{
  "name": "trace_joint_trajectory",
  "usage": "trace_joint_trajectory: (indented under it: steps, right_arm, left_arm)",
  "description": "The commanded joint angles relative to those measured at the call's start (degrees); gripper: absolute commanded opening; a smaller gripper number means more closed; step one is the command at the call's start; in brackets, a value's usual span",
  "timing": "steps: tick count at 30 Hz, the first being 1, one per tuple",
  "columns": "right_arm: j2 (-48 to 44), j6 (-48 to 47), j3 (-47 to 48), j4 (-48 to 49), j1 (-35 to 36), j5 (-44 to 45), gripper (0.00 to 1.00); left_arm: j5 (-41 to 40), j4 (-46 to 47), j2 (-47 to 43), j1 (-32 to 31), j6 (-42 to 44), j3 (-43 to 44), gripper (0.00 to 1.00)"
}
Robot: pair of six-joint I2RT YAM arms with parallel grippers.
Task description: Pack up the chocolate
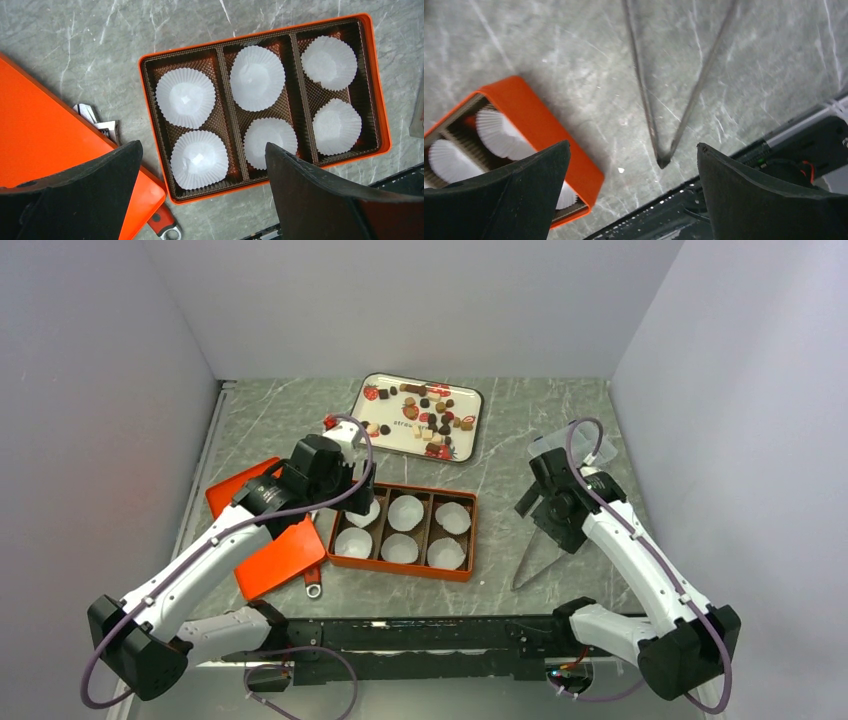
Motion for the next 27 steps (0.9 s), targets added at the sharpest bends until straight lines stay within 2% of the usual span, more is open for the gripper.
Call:
trace_joint_trajectory:
  steps: [1,5,15,21,27]
  right_arm:
    - [0.4,4.9,-3.5,-2.8,-0.7,-1.4,1.0]
    - [1.3,5.3,-7.9,0.6,-1.8,-2.8,1.0]
    - [5.0,3.3,-16.4,18.6,-4.8,-4.4,1.0]
    - [6.4,4.6,-19.7,21.1,-5.7,-3.7,1.0]
    - [5.8,4.2,-19.3,19.1,-6.6,-3.1,1.0]
  left_arm:
    - [1.9,2.2,-2.0,0.5,1.0,-1.1,1.0]
    - [3.5,2.8,-2.6,0.9,0.5,-2.1,0.99]
    - [6.0,3.8,-4.0,1.4,1.1,-3.0,0.99]
    - [6.1,3.9,-4.3,1.5,1.8,-3.1,0.99]
    - [6.5,4.0,-4.1,1.5,1.8,-3.4,1.0]
